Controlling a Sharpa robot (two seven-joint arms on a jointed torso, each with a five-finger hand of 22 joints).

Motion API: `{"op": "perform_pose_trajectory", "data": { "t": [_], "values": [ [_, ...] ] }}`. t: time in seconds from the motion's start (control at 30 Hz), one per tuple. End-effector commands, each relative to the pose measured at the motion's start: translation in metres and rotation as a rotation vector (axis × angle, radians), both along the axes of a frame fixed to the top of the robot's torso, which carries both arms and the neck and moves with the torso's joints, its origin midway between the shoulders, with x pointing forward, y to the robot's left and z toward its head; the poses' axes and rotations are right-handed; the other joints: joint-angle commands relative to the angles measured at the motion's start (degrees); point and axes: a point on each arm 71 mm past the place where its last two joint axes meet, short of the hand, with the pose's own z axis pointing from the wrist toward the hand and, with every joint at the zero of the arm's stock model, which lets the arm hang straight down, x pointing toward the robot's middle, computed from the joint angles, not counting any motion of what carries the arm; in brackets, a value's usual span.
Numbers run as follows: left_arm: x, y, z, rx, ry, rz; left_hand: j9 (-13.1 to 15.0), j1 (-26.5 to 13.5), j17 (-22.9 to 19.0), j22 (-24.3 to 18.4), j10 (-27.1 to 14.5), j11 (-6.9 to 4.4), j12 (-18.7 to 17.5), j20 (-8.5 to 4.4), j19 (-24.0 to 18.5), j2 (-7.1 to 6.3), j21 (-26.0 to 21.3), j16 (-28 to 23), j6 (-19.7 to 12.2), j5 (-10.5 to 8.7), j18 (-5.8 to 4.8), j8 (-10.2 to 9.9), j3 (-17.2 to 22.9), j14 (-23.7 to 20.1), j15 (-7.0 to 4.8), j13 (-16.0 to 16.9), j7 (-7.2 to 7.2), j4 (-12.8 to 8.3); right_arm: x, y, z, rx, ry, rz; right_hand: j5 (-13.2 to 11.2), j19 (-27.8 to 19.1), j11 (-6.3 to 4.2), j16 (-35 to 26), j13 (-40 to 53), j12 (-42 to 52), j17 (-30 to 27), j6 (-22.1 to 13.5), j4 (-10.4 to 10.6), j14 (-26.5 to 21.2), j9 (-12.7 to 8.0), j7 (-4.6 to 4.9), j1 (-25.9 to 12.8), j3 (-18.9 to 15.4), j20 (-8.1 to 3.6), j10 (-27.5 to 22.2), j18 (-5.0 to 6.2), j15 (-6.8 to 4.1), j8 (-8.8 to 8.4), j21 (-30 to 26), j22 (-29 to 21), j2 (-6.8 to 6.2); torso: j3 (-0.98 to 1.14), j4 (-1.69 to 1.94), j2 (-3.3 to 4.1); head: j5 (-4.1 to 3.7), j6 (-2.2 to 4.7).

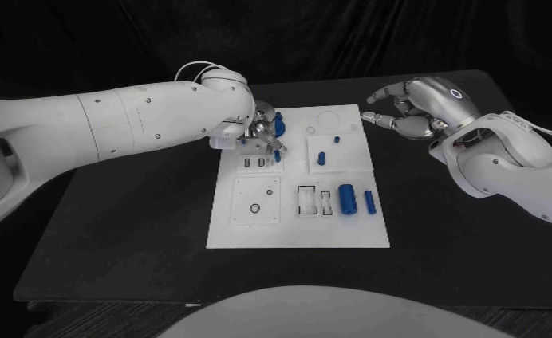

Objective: Assemble the parts on the task board

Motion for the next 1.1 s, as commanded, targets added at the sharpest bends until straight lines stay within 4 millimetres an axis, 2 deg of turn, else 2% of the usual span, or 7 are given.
{"op": "perform_pose_trajectory", "data": {
  "t": [0.03, 0.8, 1.1],
  "values": [
    [-0.0001, -0.0022, -0.0002, 0.007, 0.019, -0.019, 0.0, 0.5, 15.1, 7.4, 6.0, 0.13, 0.2, -0.15, -0.4, 0.05, -0.3, 0.2, 0.4, 0.29, 0.29, -0.4, 0.6, 5.8, 0.20, 15.0, 0.00, -0.3, 0.0003, -0.0008, -0.0013, -0.001, 0.009, -0.016, 0.2, 1.1, 0.45, -0.3, 15.1, 0.2, 8.6, 0.4, -0.1, 4.6, -0.1, 0.02, -0.2, -0.4, 0.41, 6.0, -0.59, 0.45, -0.18, -0.3, 10.6, 0.18, 0.02, 0.01, 0.01, 0.00, -0.01],
    [0.0005, -0.0050, -0.0039, 0.016, 0.039, -0.033, -0.1, 0.4, 15.1, 7.4, 6.0, -0.03, 0.2, -0.25, -0.5, 0.02, -0.4, 0.2, 1.7, 0.28, 0.31, -1.1, 1.6, 5.8, 0.07, 15.0, -0.21, -0.6, 0.0009, 0.0005, -0.0051, -0.005, 0.017, -0.014, 0.4, 1.0, 0.52, -0.5, 15.1, 0.2, 8.4, 0.4, -0.1, 4.6, -0.1, 0.03, -0.3, -0.4, 0.44, 6.0, -0.52, 0.49, -0.17, -0.6, 10.5, 0.44, 0.00, -0.02, -0.05, -0.15, -0.01],
    [0.0018, -0.0068, -0.0061, 0.002, 0.036, -0.035, -0.6, 0.7, 15.1, 7.3, 6.0, -0.21, 0.2, -0.41, -0.6, -0.19, -0.6, 0.2, 2.4, 0.85, 0.36, -2.4, 3.0, 5.8, -0.10, 15.0, -0.37, -1.2, 0.0012, 0.0005, -0.0054, -0.005, 0.015, -0.014, 0.4, 0.9, 0.55, -0.5, 15.1, 0.2, 8.3, 0.5, -0.1, 4.5, -0.1, 0.03, -0.3, -0.4, 0.45, 6.0, -0.49, 0.51, -0.16, -0.8, 10.4, 0.49, 0.01, -0.11, -0.07, -0.23, -0.01]
  ]
}}
